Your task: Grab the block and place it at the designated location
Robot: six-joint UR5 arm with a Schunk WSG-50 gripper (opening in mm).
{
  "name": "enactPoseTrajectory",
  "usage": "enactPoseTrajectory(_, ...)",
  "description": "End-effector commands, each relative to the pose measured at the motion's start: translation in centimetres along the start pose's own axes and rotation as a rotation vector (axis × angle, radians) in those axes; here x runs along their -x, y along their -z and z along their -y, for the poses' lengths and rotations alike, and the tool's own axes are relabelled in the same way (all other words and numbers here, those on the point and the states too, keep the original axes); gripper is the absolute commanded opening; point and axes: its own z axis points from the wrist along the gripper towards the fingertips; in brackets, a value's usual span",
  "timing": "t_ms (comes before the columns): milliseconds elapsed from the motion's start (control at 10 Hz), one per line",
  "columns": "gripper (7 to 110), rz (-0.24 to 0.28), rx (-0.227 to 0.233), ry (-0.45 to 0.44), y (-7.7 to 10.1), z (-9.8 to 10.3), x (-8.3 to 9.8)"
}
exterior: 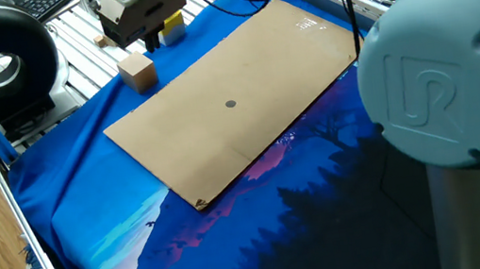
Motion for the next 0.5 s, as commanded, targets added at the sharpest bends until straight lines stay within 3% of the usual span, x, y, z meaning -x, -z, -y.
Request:
enactPoseTrajectory(0,7,-0.037,-0.015,0.007,1.7,-0.9,3.7)
enactPoseTrajectory(200,7,-0.026,-0.005,0.014,0.7,-1.2,5.9)
enactPoseTrajectory(400,7,0.027,-0.014,0.040,-2.4,-0.3,8.4)
